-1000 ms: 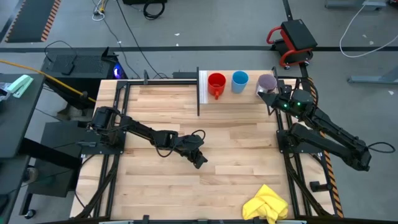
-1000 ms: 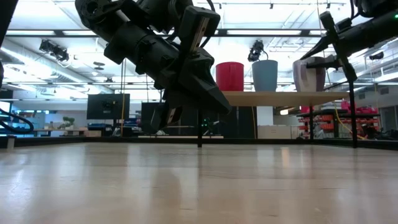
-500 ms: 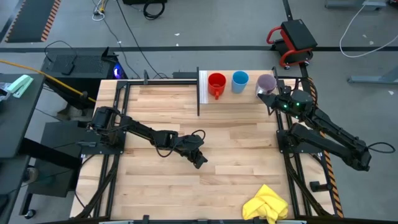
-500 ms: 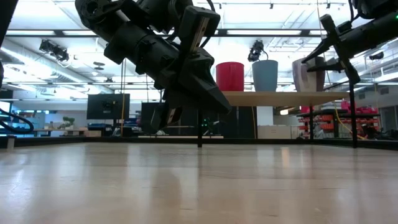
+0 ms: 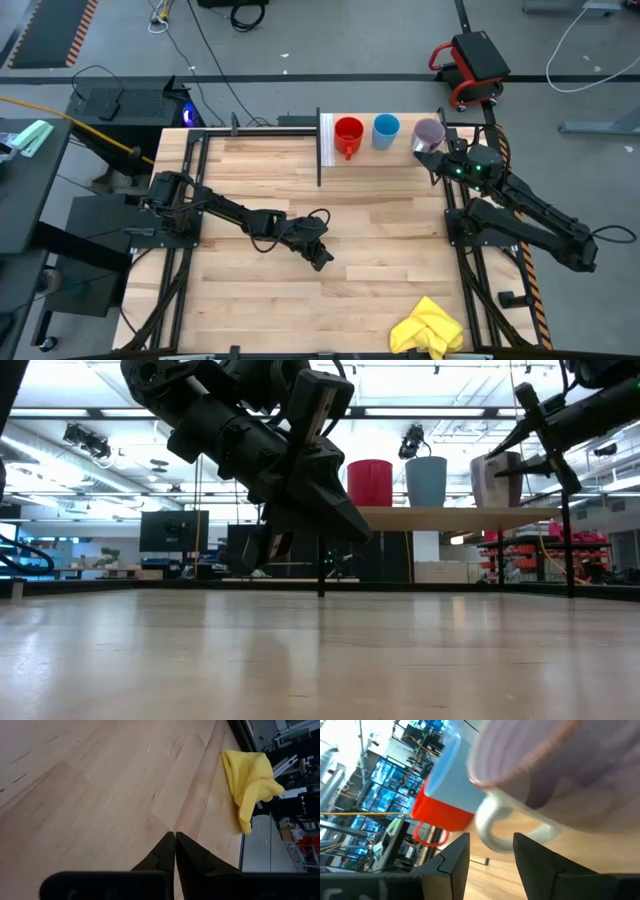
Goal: Stack small to large cups/mugs on shelf
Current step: Put the purple mug on the shelf
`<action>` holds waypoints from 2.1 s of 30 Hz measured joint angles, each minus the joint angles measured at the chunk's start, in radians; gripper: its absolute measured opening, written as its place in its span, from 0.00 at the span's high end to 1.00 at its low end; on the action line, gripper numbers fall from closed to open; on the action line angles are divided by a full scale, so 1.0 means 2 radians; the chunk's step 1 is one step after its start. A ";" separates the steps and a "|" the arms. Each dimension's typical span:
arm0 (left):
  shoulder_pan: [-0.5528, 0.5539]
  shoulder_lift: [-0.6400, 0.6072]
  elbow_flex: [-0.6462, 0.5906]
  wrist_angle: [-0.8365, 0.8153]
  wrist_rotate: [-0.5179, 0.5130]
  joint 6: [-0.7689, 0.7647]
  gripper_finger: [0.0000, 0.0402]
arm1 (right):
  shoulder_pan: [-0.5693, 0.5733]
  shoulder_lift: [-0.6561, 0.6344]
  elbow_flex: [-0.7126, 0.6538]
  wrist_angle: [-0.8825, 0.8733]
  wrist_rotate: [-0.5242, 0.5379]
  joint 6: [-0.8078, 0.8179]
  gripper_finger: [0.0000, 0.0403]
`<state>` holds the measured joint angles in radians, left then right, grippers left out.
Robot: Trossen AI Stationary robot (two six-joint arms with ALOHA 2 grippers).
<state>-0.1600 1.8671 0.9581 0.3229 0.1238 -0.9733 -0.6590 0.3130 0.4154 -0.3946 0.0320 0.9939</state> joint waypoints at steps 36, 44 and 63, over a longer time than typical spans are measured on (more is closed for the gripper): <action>0.010 0.000 0.000 -0.004 -0.011 0.008 0.93 | 0.020 0.161 0.259 -0.333 0.166 -0.119 0.98; 0.010 0.000 0.000 -0.004 -0.011 0.008 0.93 | 0.020 0.158 0.259 -0.335 0.198 -0.122 0.99; 0.013 0.000 0.000 -0.004 -0.011 0.008 0.93 | 0.020 0.232 0.259 -0.299 0.218 -0.119 1.00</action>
<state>-0.1349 1.8671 0.9581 0.3153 0.1024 -0.9577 -0.6193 0.7772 0.9325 -0.9927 0.4671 0.7567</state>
